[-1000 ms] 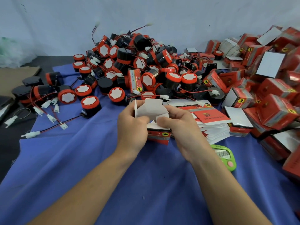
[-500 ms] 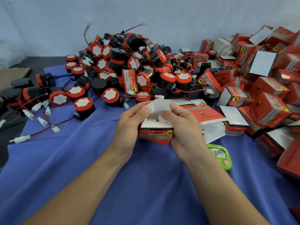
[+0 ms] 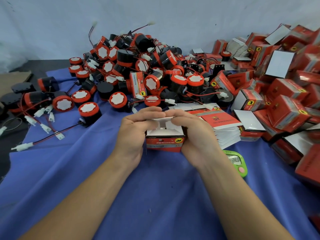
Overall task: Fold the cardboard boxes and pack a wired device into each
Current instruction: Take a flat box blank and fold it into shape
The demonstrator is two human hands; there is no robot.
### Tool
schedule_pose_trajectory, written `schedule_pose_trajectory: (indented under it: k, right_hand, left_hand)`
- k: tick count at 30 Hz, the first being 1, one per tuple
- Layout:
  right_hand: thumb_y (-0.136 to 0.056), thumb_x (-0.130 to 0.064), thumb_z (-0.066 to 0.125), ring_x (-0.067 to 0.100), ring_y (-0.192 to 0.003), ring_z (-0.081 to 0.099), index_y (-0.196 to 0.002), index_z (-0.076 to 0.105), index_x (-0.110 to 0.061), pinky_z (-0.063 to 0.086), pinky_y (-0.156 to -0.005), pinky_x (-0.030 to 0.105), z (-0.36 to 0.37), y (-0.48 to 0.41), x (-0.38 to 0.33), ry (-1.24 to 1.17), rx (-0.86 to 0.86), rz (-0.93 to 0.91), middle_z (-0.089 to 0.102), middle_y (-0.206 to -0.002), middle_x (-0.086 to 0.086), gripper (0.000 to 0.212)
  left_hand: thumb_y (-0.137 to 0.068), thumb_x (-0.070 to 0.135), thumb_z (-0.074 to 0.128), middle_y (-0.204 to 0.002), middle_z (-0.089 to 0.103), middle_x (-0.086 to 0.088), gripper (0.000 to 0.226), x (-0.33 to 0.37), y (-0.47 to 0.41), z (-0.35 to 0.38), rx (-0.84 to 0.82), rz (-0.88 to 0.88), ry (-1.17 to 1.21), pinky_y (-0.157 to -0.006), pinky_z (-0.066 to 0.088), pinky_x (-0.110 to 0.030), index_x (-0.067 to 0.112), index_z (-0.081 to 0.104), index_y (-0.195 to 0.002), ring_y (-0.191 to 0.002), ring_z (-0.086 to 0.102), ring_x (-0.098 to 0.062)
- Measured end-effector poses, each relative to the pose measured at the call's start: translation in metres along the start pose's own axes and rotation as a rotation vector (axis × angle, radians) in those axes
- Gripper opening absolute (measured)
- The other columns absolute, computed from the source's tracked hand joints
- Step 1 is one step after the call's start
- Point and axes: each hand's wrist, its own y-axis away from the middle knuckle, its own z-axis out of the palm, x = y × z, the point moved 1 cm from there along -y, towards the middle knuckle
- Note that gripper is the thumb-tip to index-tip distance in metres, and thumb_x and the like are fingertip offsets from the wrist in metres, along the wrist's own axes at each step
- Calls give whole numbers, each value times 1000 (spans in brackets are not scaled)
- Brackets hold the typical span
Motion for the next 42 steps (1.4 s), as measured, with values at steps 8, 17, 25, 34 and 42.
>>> schedule_pose_trajectory:
  k: [8,17,25,34,42]
  right_hand:
    - [-67,-6,70,31,-81,73,-88,77,-17,61,-74,47,-1,1,-1,174,-12,-36,74,-95,17,25]
    - [-83,7,64,37,-87,68,-91,79,-20,60,-82,60,5,6,-1,345,117,-130,71,-91,17,32]
    - [-104,-36,49,29,-95,75,-85,81,-30,59,-89,59,9,10,3,380,133,-98,79,-93,7,37]
    - [-100,-47,46,20,-109,70,-100,80,-31,53,-100,53,15,17,-2,545,111,-168,78,-103,-4,38]
    - [-97,-33,60,10,-76,62,-87,74,-25,47,-71,32,17,27,-15,868,-110,-145,69,-80,-7,19]
  left_hand:
    - [-68,9,61,-107,78,-1,26,-1,3,-10,-36,29,-125,-82,61,-34,19,84,-73,-105,72,-26]
    - [-70,7,66,-101,80,-2,39,0,7,0,9,-30,-162,-68,61,-30,30,84,-96,-91,77,-23]
    - [-88,-7,62,-101,81,-6,40,1,7,-1,80,-58,-59,-67,61,-29,24,86,-93,-92,78,-27]
    - [-95,6,57,-105,80,-12,31,1,9,3,62,-42,61,-76,64,-34,18,80,-112,-98,77,-29]
    - [-82,26,58,-90,78,-9,34,7,2,-12,231,72,38,-73,58,-30,13,79,-105,-82,72,-21]
